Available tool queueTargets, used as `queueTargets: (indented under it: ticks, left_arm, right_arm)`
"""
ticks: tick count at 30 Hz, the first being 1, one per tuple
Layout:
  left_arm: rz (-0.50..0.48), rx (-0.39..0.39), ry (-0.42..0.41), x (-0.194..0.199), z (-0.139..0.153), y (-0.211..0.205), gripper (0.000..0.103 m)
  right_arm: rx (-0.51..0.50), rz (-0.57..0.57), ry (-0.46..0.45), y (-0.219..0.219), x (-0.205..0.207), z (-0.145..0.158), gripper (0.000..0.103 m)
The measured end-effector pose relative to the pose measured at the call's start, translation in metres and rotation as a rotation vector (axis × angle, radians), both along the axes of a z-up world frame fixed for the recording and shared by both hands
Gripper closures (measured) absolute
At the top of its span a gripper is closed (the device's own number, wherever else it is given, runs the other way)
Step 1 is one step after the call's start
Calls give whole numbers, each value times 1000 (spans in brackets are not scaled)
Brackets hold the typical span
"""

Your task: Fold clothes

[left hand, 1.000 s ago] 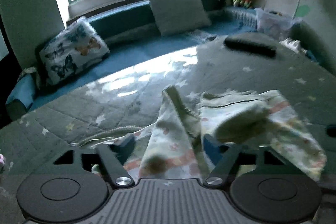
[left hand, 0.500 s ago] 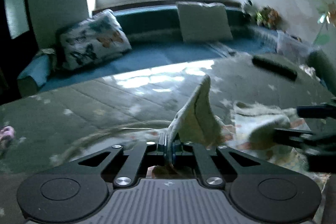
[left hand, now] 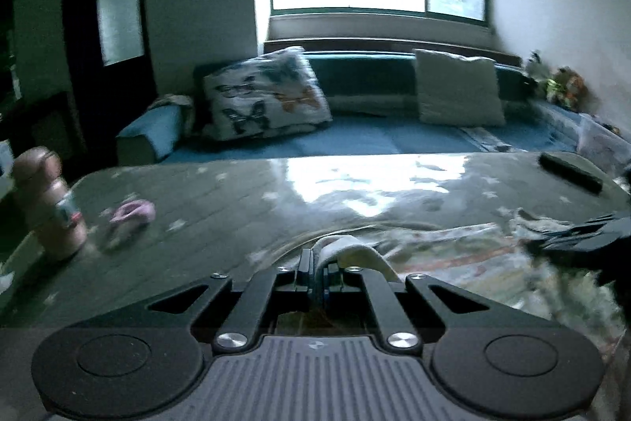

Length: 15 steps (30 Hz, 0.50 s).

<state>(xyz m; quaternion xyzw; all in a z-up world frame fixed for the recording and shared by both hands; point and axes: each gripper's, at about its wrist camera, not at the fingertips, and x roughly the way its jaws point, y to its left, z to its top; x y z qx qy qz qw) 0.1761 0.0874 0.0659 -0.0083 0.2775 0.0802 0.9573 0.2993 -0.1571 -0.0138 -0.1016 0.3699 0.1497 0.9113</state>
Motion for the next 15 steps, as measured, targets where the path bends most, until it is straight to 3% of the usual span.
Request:
queueTargets:
  ticks: [3,15]
  left_arm:
    - [48,-31,1,-18,-5,14,99]
    - [202,-127,-12,-104,-9,58,99]
  right_arm:
    - [34,-31,-16,-16,-5,9,97]
    - [184,-219,-154,-113,-81,63,98]
